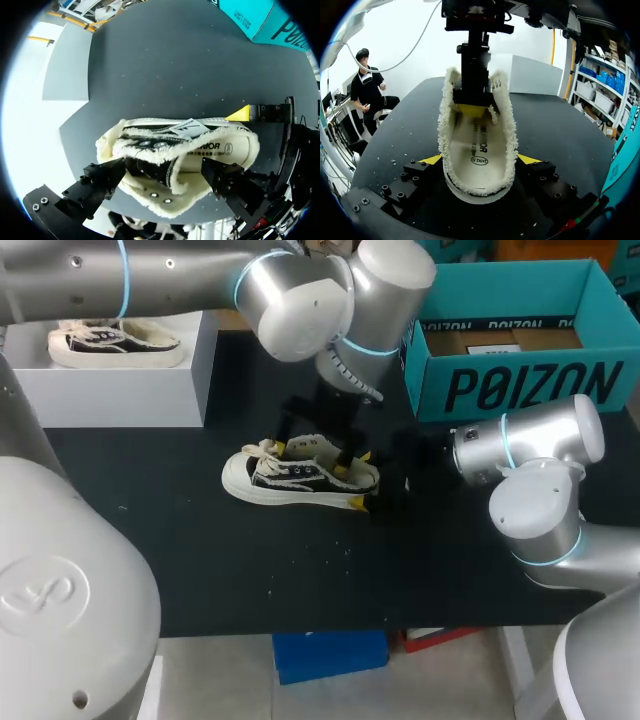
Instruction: Take the shoe out of the shoebox, open the shoe tongue, remove and reinsert the insole, then place the shoe into the shoebox
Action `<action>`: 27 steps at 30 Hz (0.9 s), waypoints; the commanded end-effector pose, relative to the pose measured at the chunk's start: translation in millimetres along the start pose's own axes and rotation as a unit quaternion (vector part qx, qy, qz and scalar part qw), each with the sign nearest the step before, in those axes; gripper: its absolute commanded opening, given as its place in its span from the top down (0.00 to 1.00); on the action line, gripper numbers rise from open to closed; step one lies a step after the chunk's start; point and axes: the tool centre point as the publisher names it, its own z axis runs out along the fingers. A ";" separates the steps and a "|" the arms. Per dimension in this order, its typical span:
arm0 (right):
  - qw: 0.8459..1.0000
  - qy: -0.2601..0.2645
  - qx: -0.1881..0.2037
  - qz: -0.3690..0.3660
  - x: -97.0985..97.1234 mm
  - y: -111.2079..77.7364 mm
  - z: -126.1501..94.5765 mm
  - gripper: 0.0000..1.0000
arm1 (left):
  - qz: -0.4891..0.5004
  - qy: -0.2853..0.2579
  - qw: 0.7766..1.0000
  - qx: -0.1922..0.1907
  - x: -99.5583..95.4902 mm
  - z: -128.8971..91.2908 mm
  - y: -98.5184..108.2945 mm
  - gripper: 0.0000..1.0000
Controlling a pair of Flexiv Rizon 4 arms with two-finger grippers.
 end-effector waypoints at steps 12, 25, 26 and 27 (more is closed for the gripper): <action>1.000 0.000 0.002 0.001 -1.0 0.2 2.8 1.00 | -0.002 -0.045 0.999 -0.001 3.3 7.3 0.1 1.00; 1.000 0.000 0.002 0.001 -1.0 0.2 2.8 1.00 | 0.003 -0.015 0.999 0.032 -9.9 -13.7 6.8 1.00; 1.000 0.000 0.002 0.001 -1.0 0.2 2.8 1.00 | 0.001 -0.013 0.999 0.036 -11.7 -16.6 7.0 1.00; 1.000 0.000 0.002 0.001 -1.0 0.2 2.8 1.00 | -0.001 -0.011 0.999 0.040 -13.4 -19.2 7.1 1.00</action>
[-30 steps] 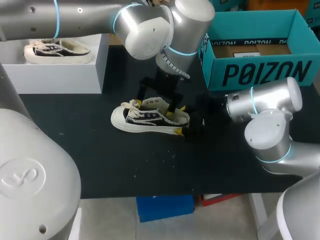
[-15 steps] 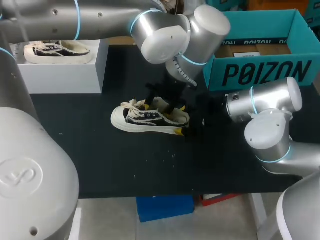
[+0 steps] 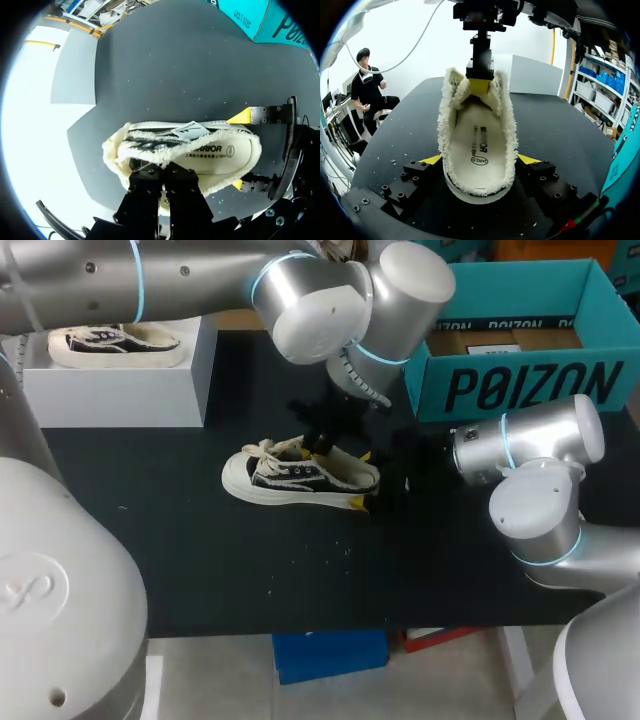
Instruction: Take the shoe out of the shoebox, open the shoe tongue, remove and reinsert the insole, then place the shoe into the shoebox
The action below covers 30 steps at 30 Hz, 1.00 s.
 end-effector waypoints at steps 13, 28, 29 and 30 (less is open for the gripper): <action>1.000 0.000 0.002 0.001 -1.0 0.3 2.9 1.00 | -0.035 0.034 0.997 0.059 -34.1 -32.6 9.6 1.00; 1.000 0.000 0.002 0.001 -1.0 0.3 2.9 1.00 | -0.081 0.041 0.993 0.077 -72.8 -31.0 23.4 1.00; 1.000 0.000 0.002 0.001 -1.0 0.3 2.9 1.00 | -0.083 0.041 0.993 0.077 -75.9 -30.4 24.6 1.00; 1.000 0.000 0.002 0.001 -1.0 0.3 2.9 1.00 | -0.087 0.041 0.992 0.077 -79.3 -29.7 26.0 1.00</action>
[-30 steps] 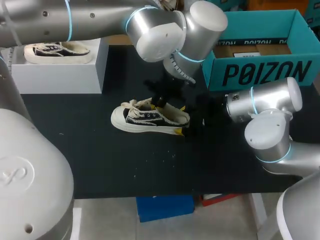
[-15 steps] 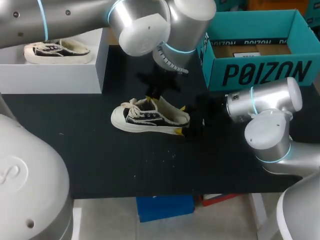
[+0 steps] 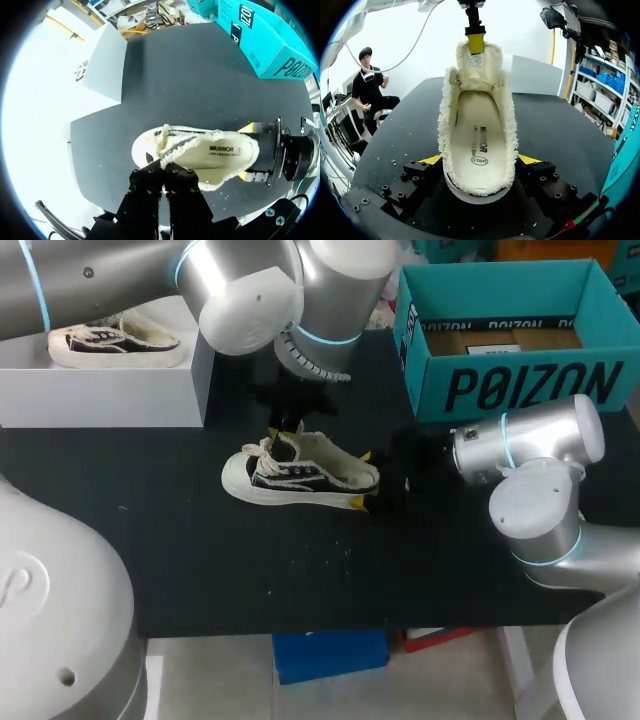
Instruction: Take the shoe out of the shoebox, open the shoe tongue, remove and reinsert the insole, then place the shoe into the shoebox
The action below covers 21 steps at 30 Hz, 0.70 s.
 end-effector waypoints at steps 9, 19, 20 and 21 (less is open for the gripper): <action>1.000 0.000 0.002 0.001 -1.1 0.1 2.8 1.00 | -0.029 0.007 1.000 0.004 -41.1 9.7 14.4 1.00; 1.000 0.000 0.002 0.001 -1.1 0.1 2.8 1.00 | -0.044 -0.004 0.999 -0.022 -57.8 40.9 19.4 1.00; 1.000 0.000 0.002 0.001 -1.1 0.1 2.8 1.00 | -0.046 -0.003 0.999 -0.025 -60.0 44.4 19.7 1.00; 1.000 0.000 0.002 0.001 -1.1 0.1 2.8 1.00 | -0.047 -0.003 0.999 -0.027 -61.0 46.1 19.8 1.00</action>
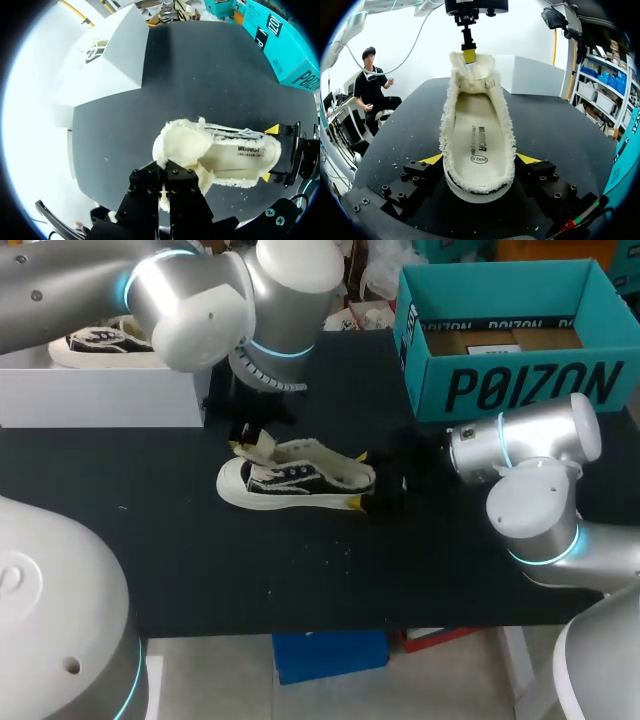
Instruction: Take the shoe out of the shoebox, open the shoe tongue, remove and reinsert the insole, then place the shoe into the shoebox
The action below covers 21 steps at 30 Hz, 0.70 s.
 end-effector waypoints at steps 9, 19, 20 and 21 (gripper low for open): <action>1.000 -0.001 0.002 0.001 -2.0 -3.3 -0.3 1.00 | 0.004 0.007 1.000 -0.024 -13.3 27.4 1.0 0.00; 1.000 -0.001 0.002 0.001 -2.0 -3.3 -0.3 1.00 | -0.001 0.010 1.000 -0.024 -28.3 24.7 2.3 0.00; 1.000 -0.001 0.002 0.001 -2.0 -3.3 -0.3 1.00 | 0.001 0.011 1.000 -0.022 -28.8 23.2 2.5 0.00; 1.000 -0.001 0.002 0.001 -2.0 -3.3 -0.3 1.00 | 0.004 0.013 1.000 -0.020 -29.1 21.3 2.8 0.00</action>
